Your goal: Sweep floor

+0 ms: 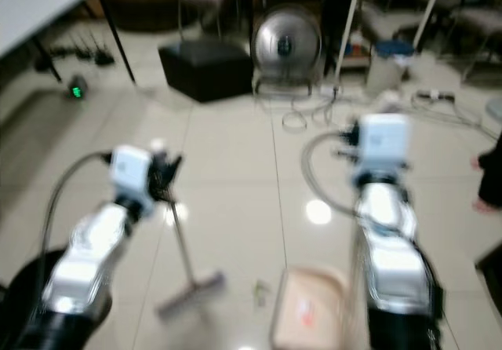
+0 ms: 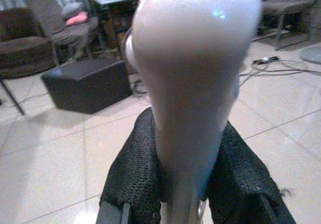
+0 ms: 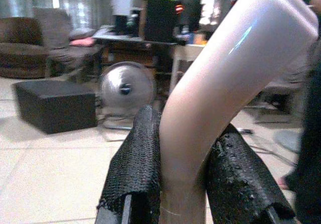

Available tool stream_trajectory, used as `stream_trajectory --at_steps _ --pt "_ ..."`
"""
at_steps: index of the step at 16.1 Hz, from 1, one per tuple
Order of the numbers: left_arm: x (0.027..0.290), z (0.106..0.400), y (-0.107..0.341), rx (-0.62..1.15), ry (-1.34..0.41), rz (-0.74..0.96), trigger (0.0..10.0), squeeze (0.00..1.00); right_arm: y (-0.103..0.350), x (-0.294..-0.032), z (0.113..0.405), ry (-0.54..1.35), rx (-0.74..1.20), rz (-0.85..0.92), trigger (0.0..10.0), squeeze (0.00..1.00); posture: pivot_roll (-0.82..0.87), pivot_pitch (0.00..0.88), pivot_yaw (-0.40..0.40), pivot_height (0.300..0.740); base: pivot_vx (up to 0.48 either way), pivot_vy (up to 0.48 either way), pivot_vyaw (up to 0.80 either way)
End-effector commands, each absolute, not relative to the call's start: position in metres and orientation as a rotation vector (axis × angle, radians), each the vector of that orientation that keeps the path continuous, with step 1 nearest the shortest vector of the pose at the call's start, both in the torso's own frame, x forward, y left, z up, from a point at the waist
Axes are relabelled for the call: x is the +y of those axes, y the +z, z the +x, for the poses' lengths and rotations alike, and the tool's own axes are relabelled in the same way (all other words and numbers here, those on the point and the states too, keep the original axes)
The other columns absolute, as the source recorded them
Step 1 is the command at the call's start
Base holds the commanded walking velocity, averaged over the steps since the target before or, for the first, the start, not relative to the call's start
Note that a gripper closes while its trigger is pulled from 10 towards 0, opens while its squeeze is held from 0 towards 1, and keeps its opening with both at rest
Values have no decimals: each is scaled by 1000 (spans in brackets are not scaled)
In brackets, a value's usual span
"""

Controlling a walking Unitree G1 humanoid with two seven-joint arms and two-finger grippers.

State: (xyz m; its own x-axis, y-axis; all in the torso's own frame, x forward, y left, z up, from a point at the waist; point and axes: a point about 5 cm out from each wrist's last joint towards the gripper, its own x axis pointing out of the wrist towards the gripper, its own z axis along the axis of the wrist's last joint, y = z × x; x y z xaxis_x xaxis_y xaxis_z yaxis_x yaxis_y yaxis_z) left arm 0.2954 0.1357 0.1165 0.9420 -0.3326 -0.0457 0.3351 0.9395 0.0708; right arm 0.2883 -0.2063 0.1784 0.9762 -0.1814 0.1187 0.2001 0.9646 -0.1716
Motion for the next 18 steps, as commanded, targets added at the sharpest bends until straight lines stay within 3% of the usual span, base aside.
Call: stream_trajectory --at_steps 1,6,10,14,18 --pt "145 300 126 6 -302 102 10000 0 187 -196 290 -161 -140 -189 10000 0 -36 0 46 740 0 476 0" --pt "148 302 136 -49 -230 87 10000 0 188 -200 291 -168 -149 -255 10000 0 -37 0 48 740 0 0 0" --pt "147 303 142 -97 -220 80 10000 0 186 -198 289 -155 -150 -180 10000 0 -37 0 48 740 0 0 -114" --pt "145 303 144 -108 -225 78 10000 0 183 -199 288 -165 -144 -171 10000 0 -38 0 53 740 283 0 -722" --pt "145 303 145 -113 -229 79 10000 0 184 -199 289 -157 -150 -190 10000 0 -40 0 55 740 293 0 0"
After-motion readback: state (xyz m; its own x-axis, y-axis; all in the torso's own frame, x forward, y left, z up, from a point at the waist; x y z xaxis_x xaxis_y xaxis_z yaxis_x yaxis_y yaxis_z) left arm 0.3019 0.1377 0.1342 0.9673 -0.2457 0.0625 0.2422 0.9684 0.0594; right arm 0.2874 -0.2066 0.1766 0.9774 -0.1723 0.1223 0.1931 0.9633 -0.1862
